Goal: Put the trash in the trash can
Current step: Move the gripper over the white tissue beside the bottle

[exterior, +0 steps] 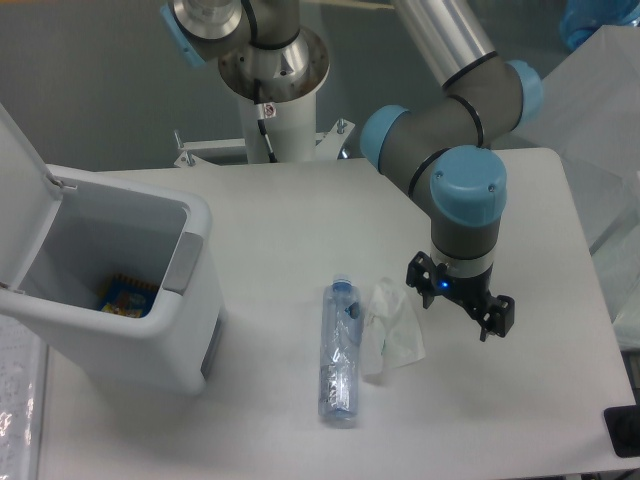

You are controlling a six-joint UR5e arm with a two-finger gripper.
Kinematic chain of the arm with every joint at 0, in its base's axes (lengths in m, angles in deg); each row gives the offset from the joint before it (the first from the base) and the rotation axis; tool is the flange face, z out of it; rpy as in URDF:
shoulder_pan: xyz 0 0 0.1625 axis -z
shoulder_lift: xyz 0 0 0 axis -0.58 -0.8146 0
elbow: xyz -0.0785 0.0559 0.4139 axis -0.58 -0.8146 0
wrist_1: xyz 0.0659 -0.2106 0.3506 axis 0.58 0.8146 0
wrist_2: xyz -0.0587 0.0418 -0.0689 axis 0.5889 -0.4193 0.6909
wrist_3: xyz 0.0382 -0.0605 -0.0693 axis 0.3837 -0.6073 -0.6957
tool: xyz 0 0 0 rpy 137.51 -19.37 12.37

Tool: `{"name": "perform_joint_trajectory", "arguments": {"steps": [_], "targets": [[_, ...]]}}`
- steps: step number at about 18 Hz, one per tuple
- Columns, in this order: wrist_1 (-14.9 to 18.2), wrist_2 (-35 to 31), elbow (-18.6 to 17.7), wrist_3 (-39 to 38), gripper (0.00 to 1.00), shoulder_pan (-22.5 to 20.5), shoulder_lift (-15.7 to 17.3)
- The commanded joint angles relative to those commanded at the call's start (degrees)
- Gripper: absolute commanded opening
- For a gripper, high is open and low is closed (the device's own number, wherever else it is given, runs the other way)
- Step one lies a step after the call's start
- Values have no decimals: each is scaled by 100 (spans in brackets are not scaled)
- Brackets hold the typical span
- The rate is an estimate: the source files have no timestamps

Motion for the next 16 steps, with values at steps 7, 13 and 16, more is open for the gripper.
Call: {"name": "perform_joint_trajectory", "arguments": {"steps": [7, 13, 16], "targets": [[-18, 53, -18, 26, 100, 18, 9], [-53, 53, -237, 70, 100, 176, 18], [-175, 62, -465, 1, 100, 123, 26]]}}
